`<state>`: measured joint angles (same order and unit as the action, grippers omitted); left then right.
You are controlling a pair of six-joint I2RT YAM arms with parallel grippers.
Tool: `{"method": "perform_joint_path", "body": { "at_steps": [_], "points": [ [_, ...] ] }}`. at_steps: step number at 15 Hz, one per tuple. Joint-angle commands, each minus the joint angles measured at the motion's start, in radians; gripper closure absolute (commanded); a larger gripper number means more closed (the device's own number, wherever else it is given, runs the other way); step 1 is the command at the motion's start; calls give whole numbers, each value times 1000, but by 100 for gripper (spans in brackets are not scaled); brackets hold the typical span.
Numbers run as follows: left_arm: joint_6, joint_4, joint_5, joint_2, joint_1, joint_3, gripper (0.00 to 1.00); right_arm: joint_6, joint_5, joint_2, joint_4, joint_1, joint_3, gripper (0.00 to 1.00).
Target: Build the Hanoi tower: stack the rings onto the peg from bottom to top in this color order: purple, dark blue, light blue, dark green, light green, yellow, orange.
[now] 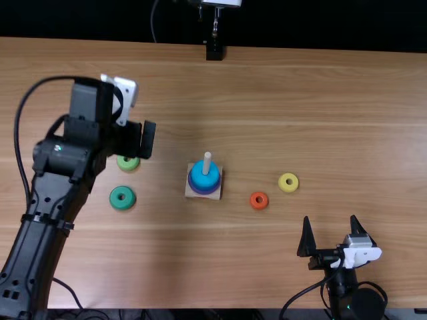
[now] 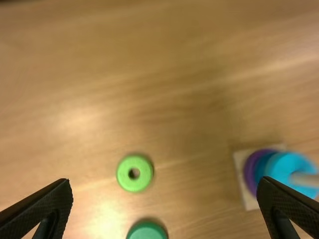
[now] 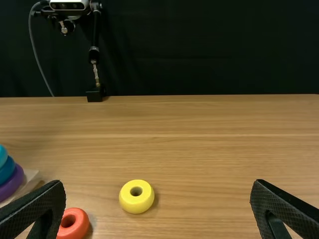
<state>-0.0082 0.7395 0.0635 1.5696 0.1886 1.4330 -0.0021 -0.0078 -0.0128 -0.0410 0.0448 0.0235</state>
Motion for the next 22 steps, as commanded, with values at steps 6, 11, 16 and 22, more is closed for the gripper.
{"method": "perform_joint_path", "body": {
  "at_steps": [6, 11, 16, 22],
  "points": [
    [12, -68, -23, -103, -46, -373, 0, -5, -1, 13, 3, -10, -10, 0],
    [41, -149, -29, -88, -44, -460, 0, -5, -1, 13, 3, -10, -10, 0],
    [102, -156, -27, 10, -41, -474, 0, -5, -1, 13, 5, -10, -10, 0],
    [102, -154, -27, 124, -37, -468, 0, -5, -1, 13, 3, -10, -10, 0]
  ]
}}
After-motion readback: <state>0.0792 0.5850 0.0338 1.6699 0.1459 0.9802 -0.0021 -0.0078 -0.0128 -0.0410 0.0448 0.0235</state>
